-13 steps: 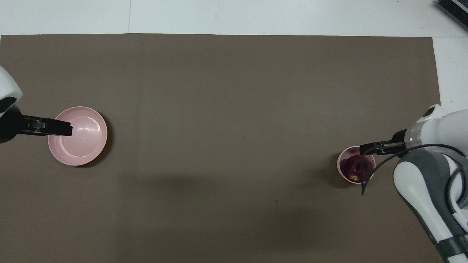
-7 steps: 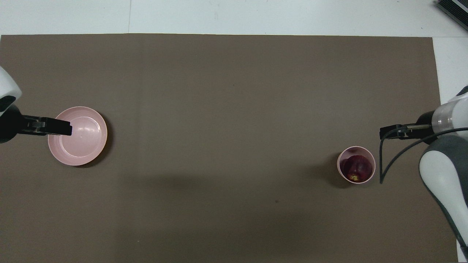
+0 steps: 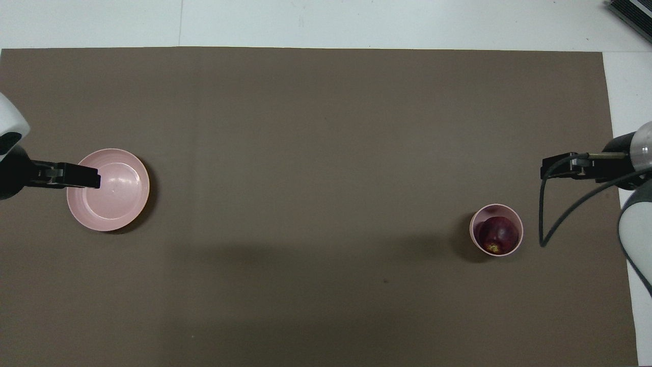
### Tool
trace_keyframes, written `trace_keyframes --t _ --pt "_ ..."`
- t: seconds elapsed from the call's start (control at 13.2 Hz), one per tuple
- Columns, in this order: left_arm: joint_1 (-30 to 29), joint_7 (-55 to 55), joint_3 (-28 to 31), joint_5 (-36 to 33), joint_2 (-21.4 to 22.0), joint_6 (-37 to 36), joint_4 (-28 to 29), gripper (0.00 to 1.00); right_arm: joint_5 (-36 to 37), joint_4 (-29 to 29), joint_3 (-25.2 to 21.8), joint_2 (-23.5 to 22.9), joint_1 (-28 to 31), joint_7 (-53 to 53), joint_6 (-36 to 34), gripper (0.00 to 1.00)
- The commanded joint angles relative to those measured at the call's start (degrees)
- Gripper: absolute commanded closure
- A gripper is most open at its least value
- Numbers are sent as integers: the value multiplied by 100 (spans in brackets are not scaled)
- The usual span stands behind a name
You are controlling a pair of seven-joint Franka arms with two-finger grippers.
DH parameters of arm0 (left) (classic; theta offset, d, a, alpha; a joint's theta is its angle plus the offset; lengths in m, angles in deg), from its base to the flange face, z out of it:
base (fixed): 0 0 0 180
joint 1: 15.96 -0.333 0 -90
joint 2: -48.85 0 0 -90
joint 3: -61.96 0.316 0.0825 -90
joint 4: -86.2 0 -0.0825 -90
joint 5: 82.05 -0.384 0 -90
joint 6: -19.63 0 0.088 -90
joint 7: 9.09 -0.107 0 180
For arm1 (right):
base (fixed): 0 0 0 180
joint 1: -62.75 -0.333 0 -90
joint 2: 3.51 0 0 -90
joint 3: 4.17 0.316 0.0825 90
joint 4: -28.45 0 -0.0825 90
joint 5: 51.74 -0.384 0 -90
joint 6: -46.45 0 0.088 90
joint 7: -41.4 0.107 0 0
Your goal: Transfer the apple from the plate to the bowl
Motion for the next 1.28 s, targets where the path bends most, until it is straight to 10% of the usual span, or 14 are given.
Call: trace_keyframes --t 0.0,1.21 --pt "30 28 25 64 118 43 149 0 53 629 28 -108 23 118 -516 0" --pt "-75 -7 34 -138 74 -299 -238 0 -343 1448 46 -284 49 -24 -1361 0"
